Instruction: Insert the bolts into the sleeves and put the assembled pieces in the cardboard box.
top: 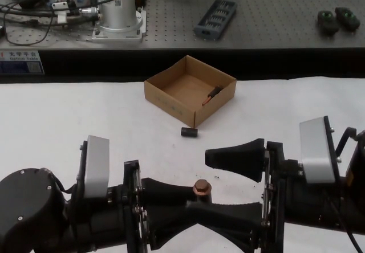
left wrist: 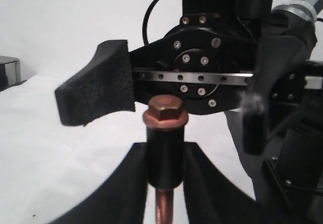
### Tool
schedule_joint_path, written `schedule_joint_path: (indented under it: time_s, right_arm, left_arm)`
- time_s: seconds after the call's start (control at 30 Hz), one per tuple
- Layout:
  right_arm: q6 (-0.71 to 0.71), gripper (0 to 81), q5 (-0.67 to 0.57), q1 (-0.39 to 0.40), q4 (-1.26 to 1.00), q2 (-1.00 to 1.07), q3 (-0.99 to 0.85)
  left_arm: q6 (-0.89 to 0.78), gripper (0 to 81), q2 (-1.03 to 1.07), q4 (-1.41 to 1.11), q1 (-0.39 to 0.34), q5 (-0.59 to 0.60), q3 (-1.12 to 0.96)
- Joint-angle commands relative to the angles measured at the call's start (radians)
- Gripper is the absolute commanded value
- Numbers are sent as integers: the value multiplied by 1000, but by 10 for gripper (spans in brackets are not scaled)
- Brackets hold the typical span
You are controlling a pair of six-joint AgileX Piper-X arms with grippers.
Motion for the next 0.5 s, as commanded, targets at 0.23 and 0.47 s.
schedule_joint_path:
  time_s: [0.23,0.47]
  right_arm:
    - [100,667,-73,-3,-101,-68,5]
    - [98,667,-152,-3,12,-249,5]
  left_arm:
    - [45,6,-15,42,35,-150,-6]
    - [-79,6,-23,38,38,-268,-6]
